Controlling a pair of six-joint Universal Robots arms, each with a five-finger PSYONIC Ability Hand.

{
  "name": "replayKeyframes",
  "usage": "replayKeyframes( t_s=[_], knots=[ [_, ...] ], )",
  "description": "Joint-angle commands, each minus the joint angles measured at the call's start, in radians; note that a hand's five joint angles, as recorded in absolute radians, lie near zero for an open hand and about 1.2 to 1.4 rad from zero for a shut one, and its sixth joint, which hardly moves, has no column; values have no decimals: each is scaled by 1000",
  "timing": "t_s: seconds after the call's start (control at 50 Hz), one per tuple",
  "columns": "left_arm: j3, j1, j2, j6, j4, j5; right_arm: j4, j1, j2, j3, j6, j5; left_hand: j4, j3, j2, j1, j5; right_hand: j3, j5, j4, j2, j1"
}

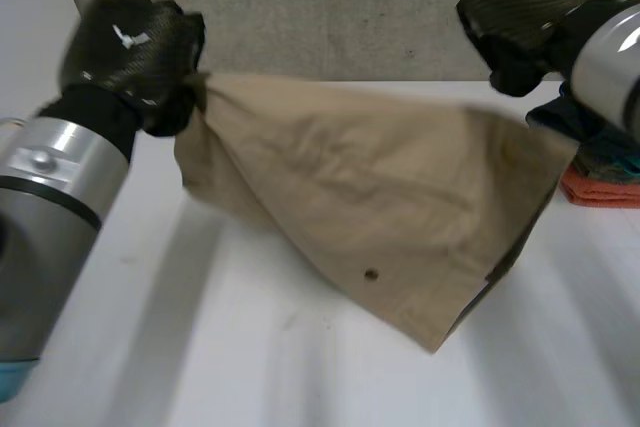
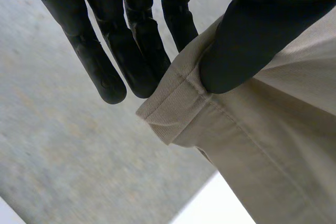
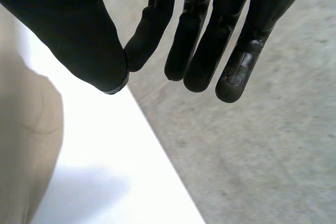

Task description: Fold the laundry.

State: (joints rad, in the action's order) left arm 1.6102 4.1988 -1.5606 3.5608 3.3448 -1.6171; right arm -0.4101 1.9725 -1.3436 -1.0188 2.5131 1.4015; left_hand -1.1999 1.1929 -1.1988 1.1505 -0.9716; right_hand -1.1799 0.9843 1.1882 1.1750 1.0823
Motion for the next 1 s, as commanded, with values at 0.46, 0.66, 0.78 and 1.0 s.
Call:
replayKeyframes(
  t_s=[0.46, 0.66, 0.78, 1.0],
  knots=[
    [-282, -5, -518, 46, 151, -12, 143, 52, -52, -452, 366, 119, -196, 203, -197, 246, -250, 1005, -984, -1014, -1001, -908],
    [-250, 33, -535, 36, 171, -10, 446, 222, -71, -797, 388, -16, -196, 203, -197, 246, -250, 1005, -984, -1014, -1001, -908],
    [-236, 41, -526, 36, 173, -10, 585, 301, 26, -857, 359, -131, -196, 203, -197, 246, -250, 1005, -984, -1014, -1001, -908],
    [-233, 60, -523, 33, 173, -10, 766, 394, 145, -843, 282, -259, -196, 203, -197, 246, -250, 963, -942, -971, -958, -865]
  ],
)
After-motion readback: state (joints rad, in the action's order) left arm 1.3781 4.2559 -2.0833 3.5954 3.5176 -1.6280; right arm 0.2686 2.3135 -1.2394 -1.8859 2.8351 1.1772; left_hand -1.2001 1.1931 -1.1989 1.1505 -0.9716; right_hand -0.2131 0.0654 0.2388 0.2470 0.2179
